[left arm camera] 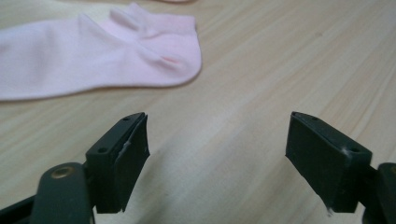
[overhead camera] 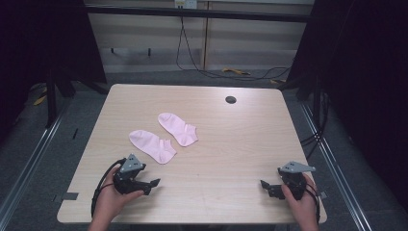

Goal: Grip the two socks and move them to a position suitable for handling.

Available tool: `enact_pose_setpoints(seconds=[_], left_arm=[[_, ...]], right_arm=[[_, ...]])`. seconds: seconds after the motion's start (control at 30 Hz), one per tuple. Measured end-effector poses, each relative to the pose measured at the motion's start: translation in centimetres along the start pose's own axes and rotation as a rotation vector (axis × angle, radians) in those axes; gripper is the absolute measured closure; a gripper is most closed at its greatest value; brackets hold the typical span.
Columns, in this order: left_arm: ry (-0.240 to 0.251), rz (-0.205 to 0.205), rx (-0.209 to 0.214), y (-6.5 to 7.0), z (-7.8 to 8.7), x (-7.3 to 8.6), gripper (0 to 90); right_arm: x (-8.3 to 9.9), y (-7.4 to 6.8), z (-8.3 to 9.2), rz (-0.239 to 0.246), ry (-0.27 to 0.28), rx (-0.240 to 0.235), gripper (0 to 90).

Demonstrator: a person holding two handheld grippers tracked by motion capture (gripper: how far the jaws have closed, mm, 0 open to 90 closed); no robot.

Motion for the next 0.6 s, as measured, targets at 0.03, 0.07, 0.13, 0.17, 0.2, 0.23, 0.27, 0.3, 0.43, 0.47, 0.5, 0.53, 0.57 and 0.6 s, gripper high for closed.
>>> enact_pose_setpoints(seconds=[0.03,0.07,0.13,0.17,0.2,0.23,0.27,0.3,0.43,0.47,0.5,0.53,0.57,0.6], left_arm=[[-0.005,0.006,-0.004,-0.1,0.0,-0.2,21.9],[-0.012,-0.002,-0.01,-0.4,0.0,-0.4,21.9],[-0.005,-0.003,-0.021,-1.0,-0.1,-0.9,21.9],[0.004,0.014,-0.024,-1.3,-0.2,-1.2,22.2],[-0.003,0.015,-0.025,-1.7,-0.3,-1.5,22.6],[-0.003,0.015,-0.025,-1.7,-0.3,-1.5,22.6],[-0.006,0.025,-0.036,-2.6,-0.8,-2.0,22.9],[-0.006,0.025,-0.036,-2.6,-0.8,-2.0,23.1],[-0.016,0.034,-0.094,-5.1,-2.1,-3.1,25.7],[-0.02,0.037,-0.091,-5.5,-2.5,-3.2,25.9],[-0.02,0.037,-0.091,-5.5,-2.5,-3.2,26.0],[-0.03,0.051,-0.093,-6.2,-3.3,-3.5,26.5],[-0.03,0.051,-0.093,-6.2,-3.3,-3.5,26.7],[-0.031,0.047,-0.108,-6.5,-3.6,-3.7,26.9]], right_arm=[[0.0,0.0,0.0,0.0,0.0,0.0,12.4],[0.0,0.0,0.0,0.0,0.0,0.0,12.3],[0.0,0.0,0.0,-0.002,-0.001,0.0,12.2],[0.0,0.0,0.0,-0.002,-0.001,0.0,12.2],[0.0,0.0,0.0,-0.001,-0.001,0.0,12.3],[0.0,0.0,0.0,-0.001,-0.001,0.0,12.3],[0.0,0.0,0.0,-0.001,-0.001,0.0,12.3],[0.0,0.0,0.0,-0.001,-0.001,0.0,12.3],[0.0,0.0,0.0,-0.001,0.0,0.001,12.2],[0.0,0.0,0.0,-0.001,0.0,0.001,12.2],[0.0,0.0,0.0,-0.001,0.0,0.001,12.2],[0.0,0.0,0.0,-0.001,0.0,0.0,12.2],[0.0,0.0,0.0,-0.001,0.0,0.0,12.2],[0.0,0.0,0.0,-0.001,0.0,0.001,12.2]])
Point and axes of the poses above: each handheld gripper's, and its own axes: z roughly backward along the jaws, x roughly out of its underside, y roughly to its right, the point moved 4 cm from there along -z, roughly forward along the jaws, and after that the axes turned 13 degrees about y, right-handed, at the moved point
